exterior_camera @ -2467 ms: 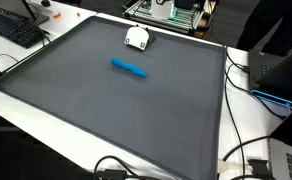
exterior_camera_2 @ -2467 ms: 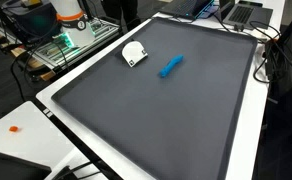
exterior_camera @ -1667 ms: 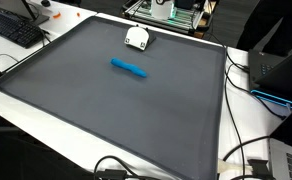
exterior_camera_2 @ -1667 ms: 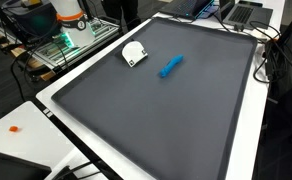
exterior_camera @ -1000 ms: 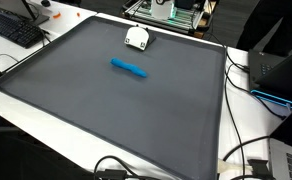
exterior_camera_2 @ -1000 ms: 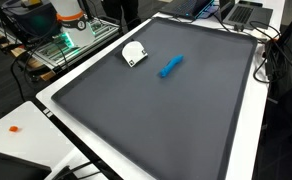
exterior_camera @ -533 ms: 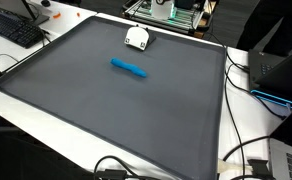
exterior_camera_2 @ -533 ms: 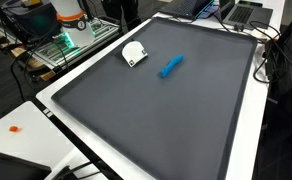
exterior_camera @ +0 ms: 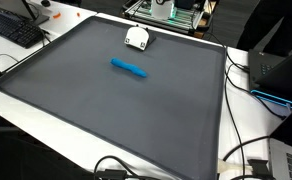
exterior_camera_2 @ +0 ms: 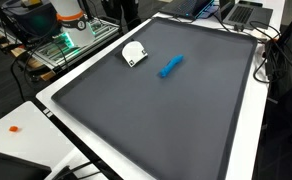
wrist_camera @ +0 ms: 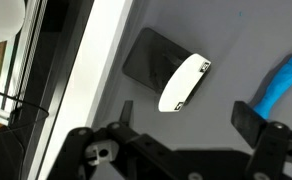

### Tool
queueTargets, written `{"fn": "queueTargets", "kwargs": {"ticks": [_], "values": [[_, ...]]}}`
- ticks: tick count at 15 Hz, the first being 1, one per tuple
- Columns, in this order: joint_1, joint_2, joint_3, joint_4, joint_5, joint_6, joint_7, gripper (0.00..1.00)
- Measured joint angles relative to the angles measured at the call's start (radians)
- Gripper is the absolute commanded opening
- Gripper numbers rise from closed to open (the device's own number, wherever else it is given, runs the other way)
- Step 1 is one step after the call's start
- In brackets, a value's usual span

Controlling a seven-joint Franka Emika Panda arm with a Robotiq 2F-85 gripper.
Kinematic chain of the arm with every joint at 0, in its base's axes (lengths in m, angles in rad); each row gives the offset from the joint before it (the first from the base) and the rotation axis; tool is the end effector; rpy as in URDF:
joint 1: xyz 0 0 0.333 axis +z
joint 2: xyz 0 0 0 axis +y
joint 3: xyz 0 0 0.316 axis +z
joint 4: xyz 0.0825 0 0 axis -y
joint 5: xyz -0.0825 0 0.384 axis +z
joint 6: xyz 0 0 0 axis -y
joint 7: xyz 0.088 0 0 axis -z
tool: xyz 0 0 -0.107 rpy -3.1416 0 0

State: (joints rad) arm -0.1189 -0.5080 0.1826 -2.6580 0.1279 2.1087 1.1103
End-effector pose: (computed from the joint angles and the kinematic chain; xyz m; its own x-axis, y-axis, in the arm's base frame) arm 0.3683 0.0266 0.3945 0.4172 -0.9081 -0.0367 -0.9077 -0.4184 0.0330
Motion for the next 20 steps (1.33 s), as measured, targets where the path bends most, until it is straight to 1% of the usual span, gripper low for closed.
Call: {"fn": "queueTargets", "kwargs": {"ticks": [3, 7, 11, 16, 20], "values": [[0.005, 0.043, 0.0, -0.045, 0.02, 0.087, 0.072, 1.0], [0.014, 0.121, -0.002, -0.094, 0.021, 0.196, 0.114, 1.0], [0.035, 0.213, -0.008, -0.094, 0.031, 0.28, 0.141, 1.0], [0.052, 0.322, -0.031, -0.093, 0.038, 0.437, 0.159, 1.0], [0.056, 0.393, -0.055, -0.092, 0.052, 0.496, 0.186, 1.0]]}}
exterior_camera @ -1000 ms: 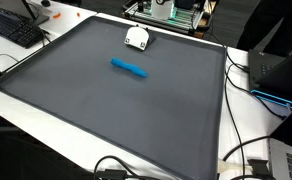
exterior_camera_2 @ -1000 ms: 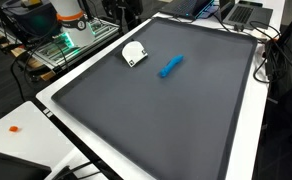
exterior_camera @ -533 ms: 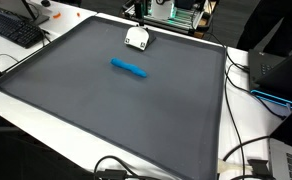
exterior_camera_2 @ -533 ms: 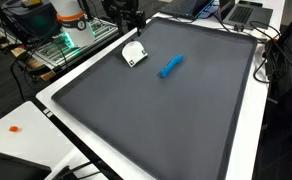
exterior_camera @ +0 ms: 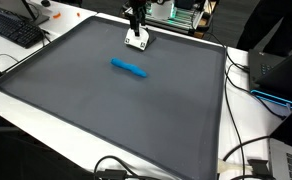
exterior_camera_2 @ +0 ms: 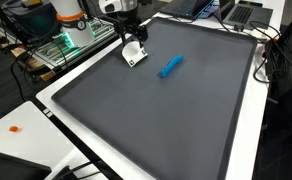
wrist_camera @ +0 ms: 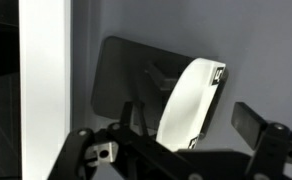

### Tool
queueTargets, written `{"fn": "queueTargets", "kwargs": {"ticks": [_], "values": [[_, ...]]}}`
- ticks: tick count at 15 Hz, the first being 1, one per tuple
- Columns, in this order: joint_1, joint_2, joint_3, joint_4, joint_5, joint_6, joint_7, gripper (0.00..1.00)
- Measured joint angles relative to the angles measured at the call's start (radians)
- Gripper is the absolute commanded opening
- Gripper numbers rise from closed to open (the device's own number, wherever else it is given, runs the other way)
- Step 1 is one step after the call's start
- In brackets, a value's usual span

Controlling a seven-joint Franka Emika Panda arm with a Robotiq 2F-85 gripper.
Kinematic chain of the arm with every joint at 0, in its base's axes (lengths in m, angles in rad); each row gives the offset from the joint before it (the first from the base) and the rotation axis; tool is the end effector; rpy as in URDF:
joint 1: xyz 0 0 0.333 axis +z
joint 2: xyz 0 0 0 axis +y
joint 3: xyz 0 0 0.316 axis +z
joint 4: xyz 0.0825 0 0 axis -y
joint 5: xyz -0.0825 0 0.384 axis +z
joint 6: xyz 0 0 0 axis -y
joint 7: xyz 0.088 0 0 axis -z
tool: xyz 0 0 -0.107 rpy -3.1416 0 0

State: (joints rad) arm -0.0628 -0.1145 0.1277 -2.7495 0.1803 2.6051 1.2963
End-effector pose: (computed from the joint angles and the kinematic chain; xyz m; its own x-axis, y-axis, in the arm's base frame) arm 0.3882 0.0199 0.2506 0.1798 -0.9805 -0.0794 -0.9833 -0.1814 0.0143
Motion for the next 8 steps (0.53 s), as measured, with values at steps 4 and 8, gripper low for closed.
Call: {"fn": "queueTargets", "kwargs": {"ticks": [4, 8], "values": [[0.014, 0.046, -0.018, 0.001, 0.051, 0.028, 0.022, 1.0], [0.034, 0.066, -0.028, 0.002, 0.112, 0.057, 0.022, 0.94]]}}
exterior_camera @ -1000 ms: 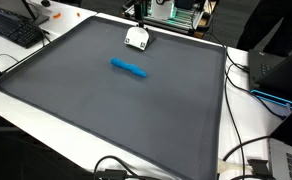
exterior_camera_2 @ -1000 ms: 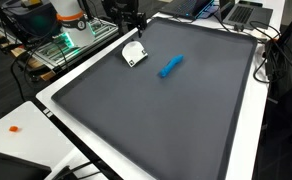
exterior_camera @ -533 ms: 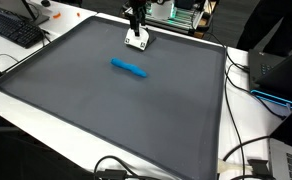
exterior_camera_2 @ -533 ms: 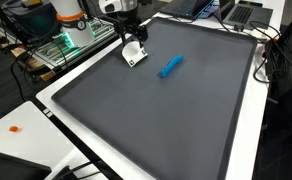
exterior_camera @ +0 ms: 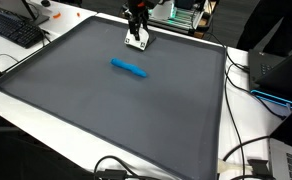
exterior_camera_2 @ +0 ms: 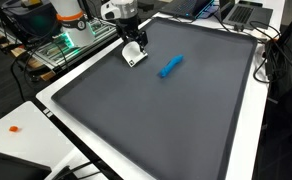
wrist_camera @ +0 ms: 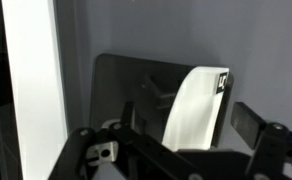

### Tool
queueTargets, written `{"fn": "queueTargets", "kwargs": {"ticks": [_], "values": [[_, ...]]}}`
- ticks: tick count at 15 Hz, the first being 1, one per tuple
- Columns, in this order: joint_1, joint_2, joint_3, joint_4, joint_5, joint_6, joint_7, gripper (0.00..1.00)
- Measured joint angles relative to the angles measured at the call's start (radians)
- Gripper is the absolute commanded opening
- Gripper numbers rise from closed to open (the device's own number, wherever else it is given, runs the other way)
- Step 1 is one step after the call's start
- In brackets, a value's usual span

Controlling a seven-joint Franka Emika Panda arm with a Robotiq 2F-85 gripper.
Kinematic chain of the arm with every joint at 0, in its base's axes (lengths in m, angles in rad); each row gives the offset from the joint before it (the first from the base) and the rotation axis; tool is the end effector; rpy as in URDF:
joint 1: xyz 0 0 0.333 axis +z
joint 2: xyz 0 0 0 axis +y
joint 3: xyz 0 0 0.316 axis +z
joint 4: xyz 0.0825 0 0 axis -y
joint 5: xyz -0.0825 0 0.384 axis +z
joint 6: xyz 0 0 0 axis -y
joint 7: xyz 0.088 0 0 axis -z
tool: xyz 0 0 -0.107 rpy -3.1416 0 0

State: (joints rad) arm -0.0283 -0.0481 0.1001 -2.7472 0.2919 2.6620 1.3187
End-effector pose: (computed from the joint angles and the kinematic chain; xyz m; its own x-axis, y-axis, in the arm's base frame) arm 0.3887 0.0191 0.2301 0.0600 -0.9900 -0.1278 -0.9978 -0.0632 0.0210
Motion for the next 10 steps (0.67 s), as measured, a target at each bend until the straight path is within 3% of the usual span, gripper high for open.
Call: {"fn": "queueTargets", "kwargs": {"ticks": [4, 6, 10], "values": [[0.014, 0.007, -0.003, 0.001, 0.02, 0.034, 0.004, 0.83], [0.017, 0.01, -0.003, 0.001, 0.02, 0.046, 0.013, 0.88], [0.017, 0.017, -0.004, 0.001, 0.014, 0.072, 0.029, 0.86]]}}
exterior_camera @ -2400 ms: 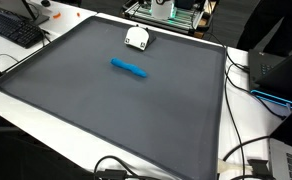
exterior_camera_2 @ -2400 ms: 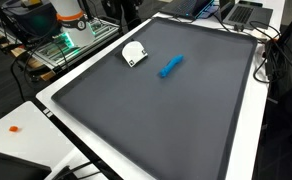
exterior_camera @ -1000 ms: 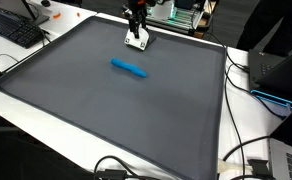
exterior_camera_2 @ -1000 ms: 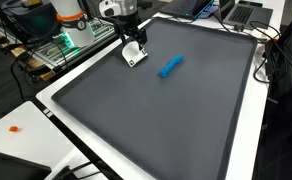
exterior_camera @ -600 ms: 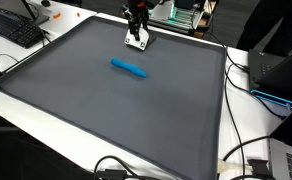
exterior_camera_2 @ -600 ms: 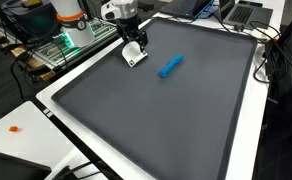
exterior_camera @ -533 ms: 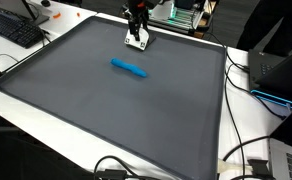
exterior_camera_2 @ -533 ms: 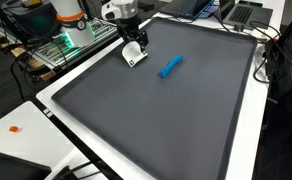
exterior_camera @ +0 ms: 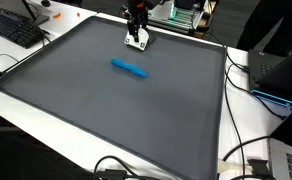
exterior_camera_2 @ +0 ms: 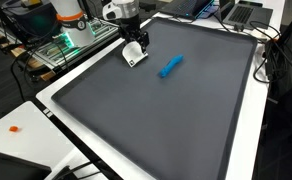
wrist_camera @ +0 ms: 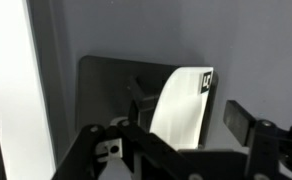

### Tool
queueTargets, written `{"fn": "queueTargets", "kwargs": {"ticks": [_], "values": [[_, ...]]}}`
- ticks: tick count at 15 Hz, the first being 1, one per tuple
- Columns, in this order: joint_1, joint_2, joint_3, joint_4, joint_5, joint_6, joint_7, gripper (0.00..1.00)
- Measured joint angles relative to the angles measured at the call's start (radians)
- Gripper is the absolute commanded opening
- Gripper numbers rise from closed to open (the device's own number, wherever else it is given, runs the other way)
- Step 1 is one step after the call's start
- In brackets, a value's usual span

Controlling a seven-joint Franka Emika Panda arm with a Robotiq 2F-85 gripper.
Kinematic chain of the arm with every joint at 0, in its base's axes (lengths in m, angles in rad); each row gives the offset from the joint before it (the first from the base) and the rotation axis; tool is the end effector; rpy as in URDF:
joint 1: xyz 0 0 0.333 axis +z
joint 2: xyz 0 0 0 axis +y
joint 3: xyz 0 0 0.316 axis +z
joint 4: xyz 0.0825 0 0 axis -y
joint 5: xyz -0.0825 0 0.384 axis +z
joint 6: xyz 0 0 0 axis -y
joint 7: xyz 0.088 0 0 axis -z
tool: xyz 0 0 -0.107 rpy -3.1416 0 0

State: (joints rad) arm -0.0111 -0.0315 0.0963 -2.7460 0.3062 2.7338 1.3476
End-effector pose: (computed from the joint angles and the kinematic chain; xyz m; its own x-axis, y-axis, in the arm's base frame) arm 0.3946 0.0218 0.2301 0.0297 -0.9925 -0.1184 -0.9992 -0.0264 -0.0292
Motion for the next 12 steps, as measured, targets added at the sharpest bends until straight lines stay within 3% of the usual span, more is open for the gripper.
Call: {"fn": "queueTargets", "kwargs": {"ticks": [2, 6, 11, 12], "values": [[0.0, 0.003, -0.001, 0.0, -0.009, 0.013, 0.014, 0.82], [0.0, 0.01, -0.006, 0.0, -0.05, 0.035, 0.055, 0.43], [0.0, 0.01, -0.012, 0.001, -0.1, 0.051, 0.109, 0.05], [0.0, 0.01, -0.012, 0.002, -0.103, 0.053, 0.115, 0.01]]}}
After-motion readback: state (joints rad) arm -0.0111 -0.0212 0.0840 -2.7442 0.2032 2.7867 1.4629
